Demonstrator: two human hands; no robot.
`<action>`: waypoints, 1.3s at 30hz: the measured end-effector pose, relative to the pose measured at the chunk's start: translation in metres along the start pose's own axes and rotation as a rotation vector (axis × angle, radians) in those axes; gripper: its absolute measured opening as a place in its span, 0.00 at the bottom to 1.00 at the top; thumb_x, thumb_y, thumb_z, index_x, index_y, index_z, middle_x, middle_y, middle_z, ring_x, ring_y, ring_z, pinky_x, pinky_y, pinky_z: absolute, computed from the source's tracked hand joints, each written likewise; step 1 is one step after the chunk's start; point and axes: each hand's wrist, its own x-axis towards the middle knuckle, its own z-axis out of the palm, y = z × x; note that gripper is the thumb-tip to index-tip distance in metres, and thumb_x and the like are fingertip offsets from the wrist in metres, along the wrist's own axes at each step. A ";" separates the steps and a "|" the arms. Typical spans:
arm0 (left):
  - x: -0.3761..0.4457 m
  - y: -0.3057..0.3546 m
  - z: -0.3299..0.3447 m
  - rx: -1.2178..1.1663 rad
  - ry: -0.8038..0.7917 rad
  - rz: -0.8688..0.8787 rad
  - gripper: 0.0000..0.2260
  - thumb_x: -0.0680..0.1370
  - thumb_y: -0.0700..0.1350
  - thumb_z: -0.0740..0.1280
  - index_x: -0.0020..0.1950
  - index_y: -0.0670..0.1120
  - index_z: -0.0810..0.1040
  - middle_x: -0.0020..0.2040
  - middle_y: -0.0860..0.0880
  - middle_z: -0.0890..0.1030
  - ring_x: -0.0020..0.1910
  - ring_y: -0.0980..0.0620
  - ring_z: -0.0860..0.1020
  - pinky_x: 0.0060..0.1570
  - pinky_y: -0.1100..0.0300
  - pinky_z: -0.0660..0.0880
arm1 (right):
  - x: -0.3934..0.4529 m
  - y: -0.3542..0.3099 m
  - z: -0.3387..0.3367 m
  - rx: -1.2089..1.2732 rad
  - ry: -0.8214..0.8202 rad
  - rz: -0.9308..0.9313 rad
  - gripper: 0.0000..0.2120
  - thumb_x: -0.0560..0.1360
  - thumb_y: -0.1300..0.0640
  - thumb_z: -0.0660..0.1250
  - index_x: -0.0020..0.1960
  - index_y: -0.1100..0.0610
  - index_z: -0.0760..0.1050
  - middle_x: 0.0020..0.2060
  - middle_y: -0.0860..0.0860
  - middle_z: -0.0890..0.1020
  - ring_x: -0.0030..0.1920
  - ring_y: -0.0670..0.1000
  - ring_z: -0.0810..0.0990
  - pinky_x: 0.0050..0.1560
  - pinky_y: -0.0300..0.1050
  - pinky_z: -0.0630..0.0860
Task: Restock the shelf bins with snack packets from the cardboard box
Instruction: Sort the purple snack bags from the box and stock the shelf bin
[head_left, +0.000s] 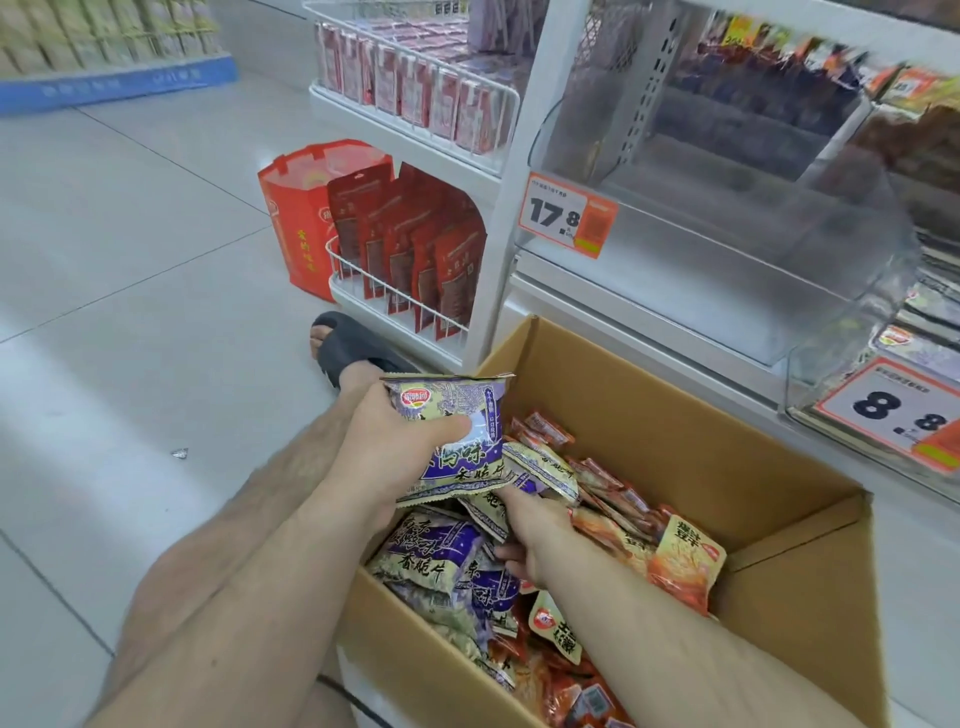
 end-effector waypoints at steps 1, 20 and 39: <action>0.000 0.001 -0.001 -0.002 -0.001 -0.005 0.17 0.70 0.32 0.75 0.53 0.45 0.74 0.47 0.41 0.85 0.44 0.40 0.85 0.46 0.42 0.82 | 0.002 -0.002 0.001 -0.002 -0.036 0.009 0.25 0.68 0.41 0.74 0.56 0.57 0.76 0.46 0.54 0.84 0.34 0.52 0.81 0.27 0.38 0.73; -0.013 0.020 0.066 0.079 -0.210 -0.117 0.13 0.57 0.35 0.65 0.37 0.45 0.66 0.33 0.47 0.65 0.38 0.47 0.67 0.39 0.51 0.63 | -0.126 -0.071 -0.197 0.047 -0.249 -0.421 0.16 0.76 0.72 0.63 0.60 0.60 0.77 0.51 0.58 0.85 0.49 0.57 0.85 0.49 0.50 0.80; -0.055 0.093 0.258 0.665 -0.895 0.484 0.18 0.74 0.66 0.66 0.58 0.59 0.77 0.41 0.62 0.80 0.49 0.61 0.78 0.52 0.60 0.71 | -0.183 -0.081 -0.339 0.294 0.259 -0.785 0.13 0.65 0.71 0.67 0.45 0.57 0.71 0.42 0.57 0.82 0.51 0.64 0.79 0.59 0.60 0.73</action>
